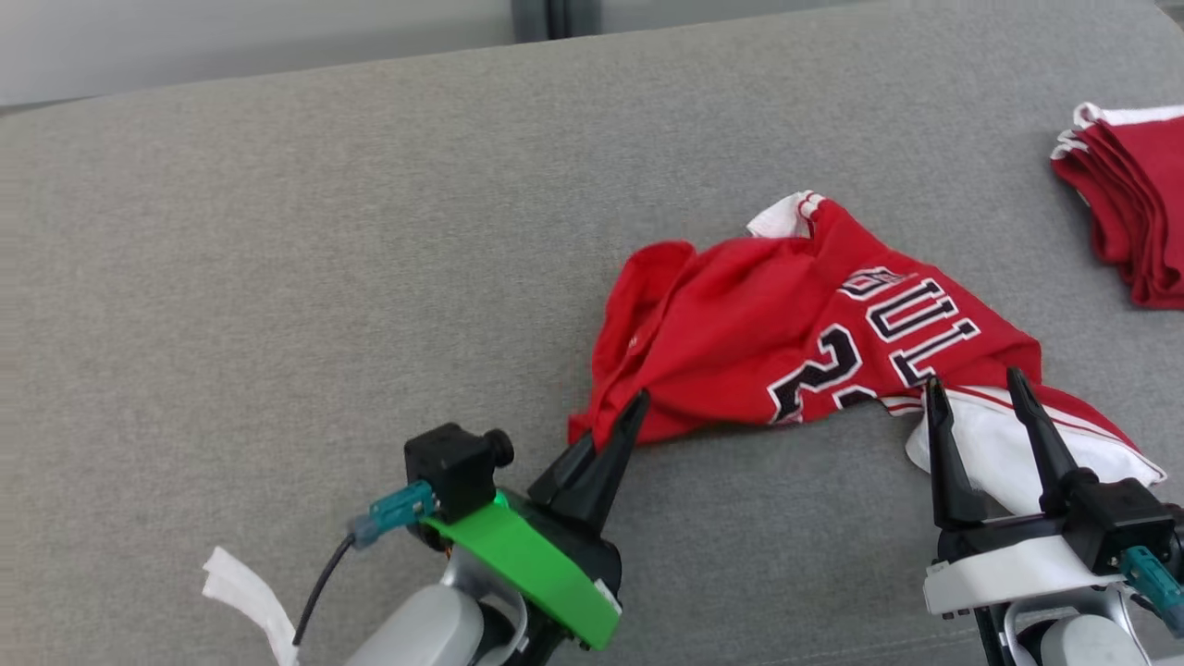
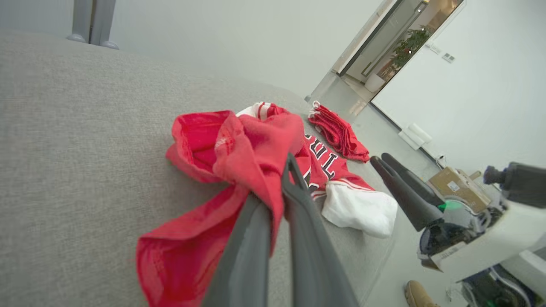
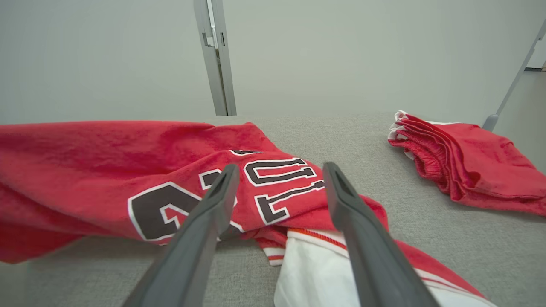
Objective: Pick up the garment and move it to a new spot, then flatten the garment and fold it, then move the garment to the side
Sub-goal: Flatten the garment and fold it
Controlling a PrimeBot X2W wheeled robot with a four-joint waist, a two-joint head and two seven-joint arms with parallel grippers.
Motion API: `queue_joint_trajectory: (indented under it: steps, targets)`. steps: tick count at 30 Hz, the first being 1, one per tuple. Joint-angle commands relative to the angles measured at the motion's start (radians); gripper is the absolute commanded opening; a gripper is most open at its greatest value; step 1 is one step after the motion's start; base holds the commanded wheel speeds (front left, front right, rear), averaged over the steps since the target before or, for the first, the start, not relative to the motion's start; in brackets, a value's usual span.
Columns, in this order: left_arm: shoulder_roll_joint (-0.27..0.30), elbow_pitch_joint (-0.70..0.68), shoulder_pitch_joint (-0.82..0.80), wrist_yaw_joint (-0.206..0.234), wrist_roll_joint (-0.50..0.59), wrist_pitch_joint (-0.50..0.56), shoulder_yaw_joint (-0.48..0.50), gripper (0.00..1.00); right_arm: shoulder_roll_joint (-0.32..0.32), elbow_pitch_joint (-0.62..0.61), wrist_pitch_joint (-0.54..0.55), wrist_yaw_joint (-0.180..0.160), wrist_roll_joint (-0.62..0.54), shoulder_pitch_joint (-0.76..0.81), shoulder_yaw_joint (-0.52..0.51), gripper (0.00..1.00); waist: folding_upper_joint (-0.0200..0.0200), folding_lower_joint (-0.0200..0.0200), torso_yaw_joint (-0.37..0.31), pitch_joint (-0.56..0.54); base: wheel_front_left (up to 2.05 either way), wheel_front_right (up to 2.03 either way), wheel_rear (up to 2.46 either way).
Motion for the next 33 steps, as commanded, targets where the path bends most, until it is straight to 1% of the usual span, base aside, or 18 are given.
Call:
queue_joint_trajectory:
  steps: [1,4,8,11,13,15,16,18,20,23,26,30,33]
  targets:
    - [0.015,-0.052,0.037,0.017,-0.015,0.012,0.001,0.00,-0.002,0.004,-0.003,-0.002,-0.007,0.014,-0.004,1.00,0.0000,0.0000,0.074,-0.053,0.00,0.00,0.00]
    - [0.032,-0.195,0.095,0.048,-0.042,0.050,-0.010,0.00,-0.002,0.007,-0.003,-0.002,-0.015,0.017,-0.003,1.00,0.0000,0.0000,0.096,-0.056,0.00,0.00,0.00]
    - [0.039,-0.338,0.120,0.081,-0.078,0.092,-0.008,0.00,-0.002,0.011,-0.003,-0.002,-0.017,0.014,0.000,1.00,0.0000,0.0000,0.108,-0.050,0.00,0.00,0.00]
    - [0.051,-0.366,0.075,0.104,-0.070,0.121,0.015,0.00,-0.002,0.014,-0.003,-0.002,-0.014,-0.002,0.009,1.00,0.0000,0.0000,0.105,-0.036,0.00,0.00,0.00]
    - [0.046,-0.350,0.046,0.117,-0.088,0.140,0.034,0.00,-0.002,0.017,-0.003,-0.002,-0.009,-0.012,0.017,1.00,0.0000,0.0000,0.096,-0.024,0.00,0.00,0.00]
    - [0.043,-0.314,0.013,0.124,-0.111,0.163,0.058,0.00,-0.002,0.021,-0.003,-0.002,-0.006,-0.021,0.024,1.00,0.0000,0.0000,0.083,-0.010,0.00,0.00,0.00]
    - [0.032,-0.287,-0.003,0.126,-0.137,0.173,0.077,0.00,-0.002,0.023,-0.003,-0.002,-0.004,-0.025,0.026,1.00,0.0000,0.0000,0.075,-0.001,0.00,0.00,0.00]
    - [0.034,-0.227,-0.050,0.131,-0.154,0.185,0.113,0.00,-0.002,0.024,-0.003,-0.002,-0.005,-0.039,0.030,1.00,0.0000,0.0000,0.056,0.018,0.00,0.00,0.00]
    - [0.022,-0.153,-0.082,0.128,-0.190,0.198,0.144,0.00,-0.002,0.026,-0.003,-0.002,-0.004,-0.047,0.031,1.00,0.0000,0.0000,0.039,0.036,0.00,0.00,0.00]
    - [0.026,-0.038,-0.154,0.121,-0.208,0.217,0.177,0.00,-0.002,0.027,-0.003,-0.002,-0.009,-0.063,0.036,1.00,0.0000,0.0000,0.010,0.068,0.00,0.00,0.00]
    - [0.032,0.082,-0.226,0.110,-0.199,0.224,0.194,0.00,-0.001,0.029,-0.003,-0.002,-0.009,-0.078,0.044,1.00,0.0000,0.0000,-0.025,0.099,0.00,0.00,0.00]
    - [0.027,0.223,-0.317,0.089,-0.199,0.215,0.217,0.00,-0.001,0.025,-0.003,-0.002,-0.007,-0.093,0.050,1.00,0.0000,0.0000,-0.062,0.136,0.00,0.00,0.00]
    - [0.033,0.325,-0.383,0.082,-0.186,0.204,0.230,0.00,-0.001,0.024,-0.003,-0.002,-0.008,-0.103,0.055,1.00,0.0000,0.0000,-0.085,0.156,0.00,0.00,0.00]
